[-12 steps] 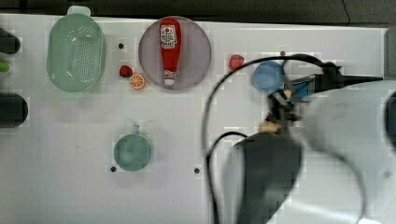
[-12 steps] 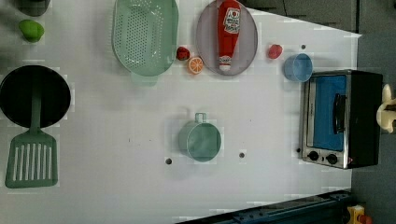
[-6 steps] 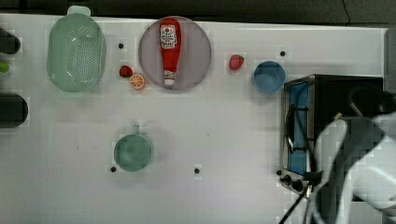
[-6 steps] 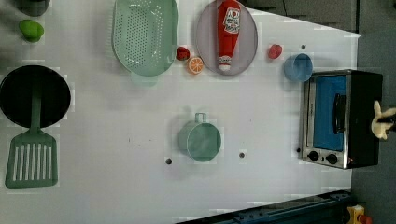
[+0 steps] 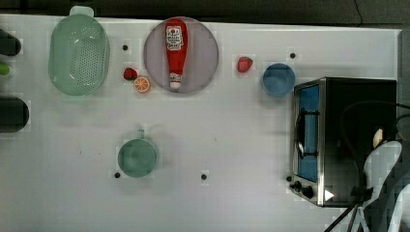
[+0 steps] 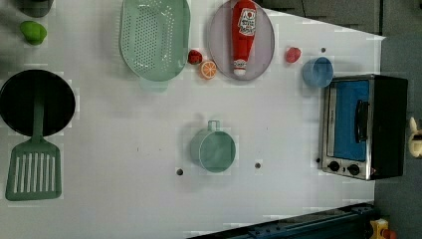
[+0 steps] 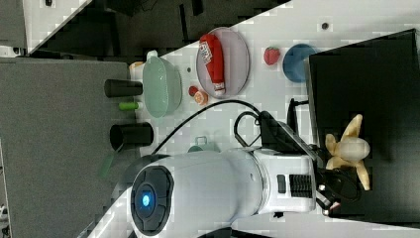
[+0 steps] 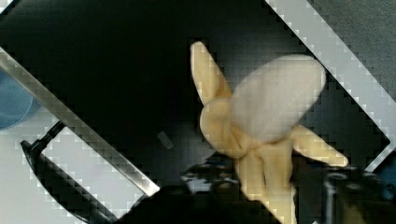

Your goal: Pick banana from table and place on oven.

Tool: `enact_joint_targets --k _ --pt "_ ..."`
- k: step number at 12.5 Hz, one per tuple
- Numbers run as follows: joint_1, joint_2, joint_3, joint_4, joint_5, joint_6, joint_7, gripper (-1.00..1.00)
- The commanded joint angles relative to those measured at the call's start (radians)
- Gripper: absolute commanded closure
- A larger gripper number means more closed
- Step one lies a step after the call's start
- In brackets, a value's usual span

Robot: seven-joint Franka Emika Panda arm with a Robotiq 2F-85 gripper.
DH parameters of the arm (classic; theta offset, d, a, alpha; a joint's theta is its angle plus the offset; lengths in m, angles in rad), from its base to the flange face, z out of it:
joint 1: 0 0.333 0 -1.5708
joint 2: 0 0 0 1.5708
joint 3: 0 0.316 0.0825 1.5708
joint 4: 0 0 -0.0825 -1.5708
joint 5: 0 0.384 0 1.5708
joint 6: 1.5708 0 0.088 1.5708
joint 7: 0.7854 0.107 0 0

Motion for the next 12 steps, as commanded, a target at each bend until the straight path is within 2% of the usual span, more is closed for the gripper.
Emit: enact_joint_targets --k 1,3,7,9,12 --pt "0.035 -0.013 0.046 0.034 0.017 -0.002 -0.066 -0.54" --pt "0.039 -0.019 0.055 0.039 0.016 -0.004 -0.067 -0.98" --pt "0.071 -0.086 0.111 0.087 0.011 -0.105 -0.021 -1.00" --pt "0.095 -0.155 0.183 0.097 0.011 -0.220 0.179 -1.00" --pt "0.117 -0.271 0.352 0.096 0.008 -0.351 0.505 -1.00"
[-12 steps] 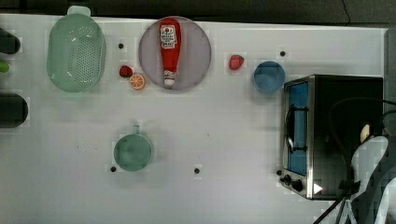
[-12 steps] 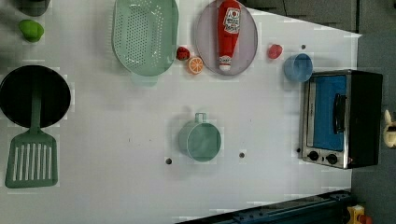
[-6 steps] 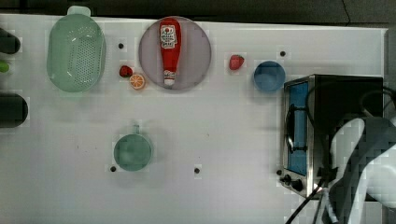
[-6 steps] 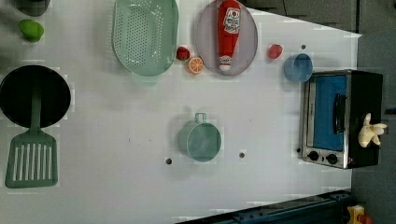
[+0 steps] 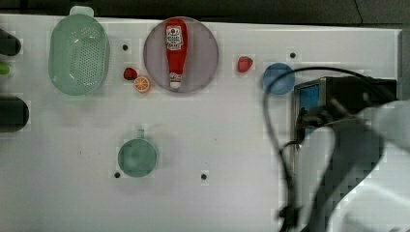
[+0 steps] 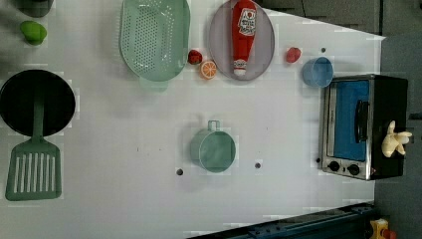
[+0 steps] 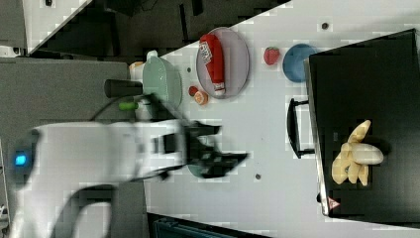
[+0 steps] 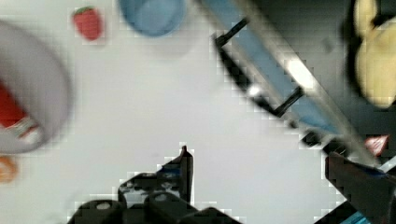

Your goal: Pick banana from table and place on oven.

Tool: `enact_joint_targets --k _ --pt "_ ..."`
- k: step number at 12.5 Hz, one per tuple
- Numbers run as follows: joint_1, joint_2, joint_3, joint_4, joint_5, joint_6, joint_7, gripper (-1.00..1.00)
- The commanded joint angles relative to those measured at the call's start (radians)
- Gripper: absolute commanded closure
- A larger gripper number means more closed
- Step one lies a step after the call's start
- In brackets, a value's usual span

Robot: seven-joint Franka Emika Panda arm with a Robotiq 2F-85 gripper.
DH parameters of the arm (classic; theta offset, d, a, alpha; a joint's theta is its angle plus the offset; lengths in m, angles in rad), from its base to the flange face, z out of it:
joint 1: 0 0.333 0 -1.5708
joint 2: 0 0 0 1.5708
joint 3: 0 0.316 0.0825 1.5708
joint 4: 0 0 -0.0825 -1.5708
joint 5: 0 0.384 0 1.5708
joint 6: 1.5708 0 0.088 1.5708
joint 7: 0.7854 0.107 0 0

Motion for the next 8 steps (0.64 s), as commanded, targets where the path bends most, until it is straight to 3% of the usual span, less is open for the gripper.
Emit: enact_joint_targets --k 1,5,8 --pt "0.047 -0.119 0.156 0.051 -0.036 -0.094 0.382 -1.00" --pt "0.047 -0.220 0.317 0.045 -0.076 -0.212 0.608 -1.00" --pt "0.047 -0.260 0.335 0.034 -0.076 -0.229 0.631 -1.00"
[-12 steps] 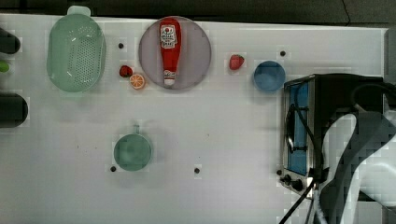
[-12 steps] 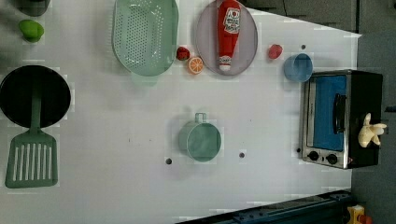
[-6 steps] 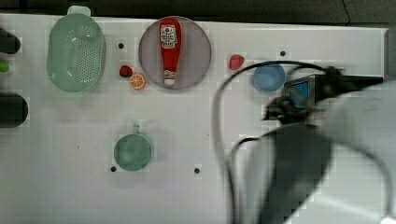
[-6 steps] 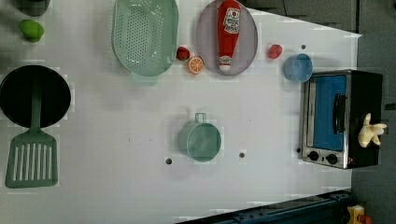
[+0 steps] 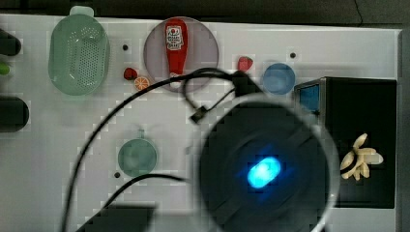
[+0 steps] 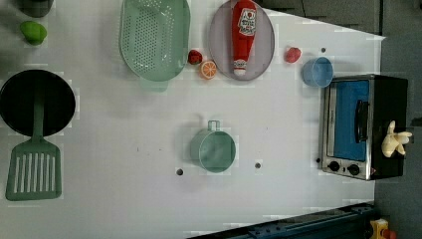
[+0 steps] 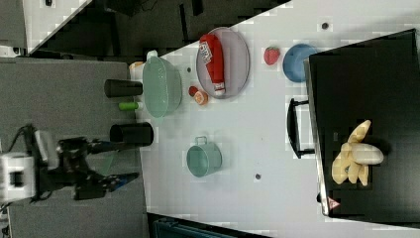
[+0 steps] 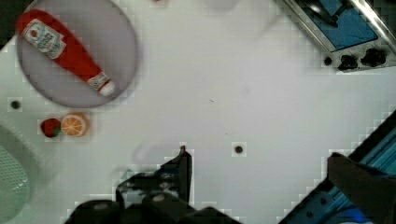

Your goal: Pick banana from table and place on oven.

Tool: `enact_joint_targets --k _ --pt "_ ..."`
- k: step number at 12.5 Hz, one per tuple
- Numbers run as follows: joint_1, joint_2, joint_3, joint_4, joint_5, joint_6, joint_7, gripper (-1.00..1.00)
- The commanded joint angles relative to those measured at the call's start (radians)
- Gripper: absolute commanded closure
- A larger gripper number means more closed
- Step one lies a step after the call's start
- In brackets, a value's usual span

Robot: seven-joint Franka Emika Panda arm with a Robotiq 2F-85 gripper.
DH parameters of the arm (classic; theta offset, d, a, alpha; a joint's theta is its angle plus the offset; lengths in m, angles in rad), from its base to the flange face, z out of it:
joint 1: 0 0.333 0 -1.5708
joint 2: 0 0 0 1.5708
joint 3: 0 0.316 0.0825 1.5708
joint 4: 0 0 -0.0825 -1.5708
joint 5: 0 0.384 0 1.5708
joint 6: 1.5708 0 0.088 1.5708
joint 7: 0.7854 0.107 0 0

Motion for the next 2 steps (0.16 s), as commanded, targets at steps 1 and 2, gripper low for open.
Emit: enact_joint_targets --k 1,2 --pt "-0.021 -0.038 -0.043 -0.004 -0.011 -0.026 0.108 -1.00" --pt "-0.021 -0.038 -0.046 -0.004 -0.011 -0.026 0.108 -1.00"
